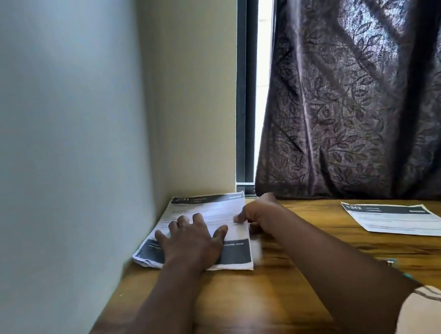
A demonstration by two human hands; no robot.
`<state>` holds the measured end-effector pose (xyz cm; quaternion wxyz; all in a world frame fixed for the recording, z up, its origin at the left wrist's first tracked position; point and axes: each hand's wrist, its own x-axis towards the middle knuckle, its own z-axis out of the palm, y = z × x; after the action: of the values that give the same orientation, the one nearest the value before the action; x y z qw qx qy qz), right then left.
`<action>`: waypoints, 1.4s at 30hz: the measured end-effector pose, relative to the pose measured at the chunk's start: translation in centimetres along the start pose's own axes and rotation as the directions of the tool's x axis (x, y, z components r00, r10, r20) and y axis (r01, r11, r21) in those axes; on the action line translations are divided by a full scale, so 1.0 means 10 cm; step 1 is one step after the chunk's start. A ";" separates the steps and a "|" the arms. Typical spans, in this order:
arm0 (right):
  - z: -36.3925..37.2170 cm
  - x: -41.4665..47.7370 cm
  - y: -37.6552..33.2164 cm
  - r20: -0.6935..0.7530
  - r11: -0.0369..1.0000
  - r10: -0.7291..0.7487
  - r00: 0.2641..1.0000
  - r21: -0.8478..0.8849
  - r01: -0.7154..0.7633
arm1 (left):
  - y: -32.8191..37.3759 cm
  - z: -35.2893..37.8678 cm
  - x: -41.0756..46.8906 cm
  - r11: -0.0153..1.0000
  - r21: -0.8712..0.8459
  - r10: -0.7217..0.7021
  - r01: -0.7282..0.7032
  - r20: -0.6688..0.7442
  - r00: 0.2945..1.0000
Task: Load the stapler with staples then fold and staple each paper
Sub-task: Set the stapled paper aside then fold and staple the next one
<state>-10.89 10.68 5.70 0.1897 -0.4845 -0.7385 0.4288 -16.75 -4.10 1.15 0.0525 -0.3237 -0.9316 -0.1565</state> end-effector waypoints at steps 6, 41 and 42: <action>-0.10 0.01 0.13 0.007 0.972 0.004 1.000 0.235 -0.005 | 0.00 -0.05 -0.01 0.998 -0.051 -0.032 0.029 -0.056 0.998; -3.52 -1.72 1.67 -0.356 0.632 -0.753 0.553 -0.154 0.760 | 1.71 -0.70 -0.96 0.383 -0.415 0.435 -0.825 -0.707 0.558; -3.60 -1.74 1.75 -0.384 0.600 -0.786 0.484 -0.290 0.746 | 1.79 -0.70 -1.01 0.401 -0.331 0.446 -0.854 -0.744 0.498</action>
<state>31.79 14.43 13.91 0.5147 -0.2009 -0.8225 0.1350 2.28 0.98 10.35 0.2542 -0.6139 -0.5289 -0.5280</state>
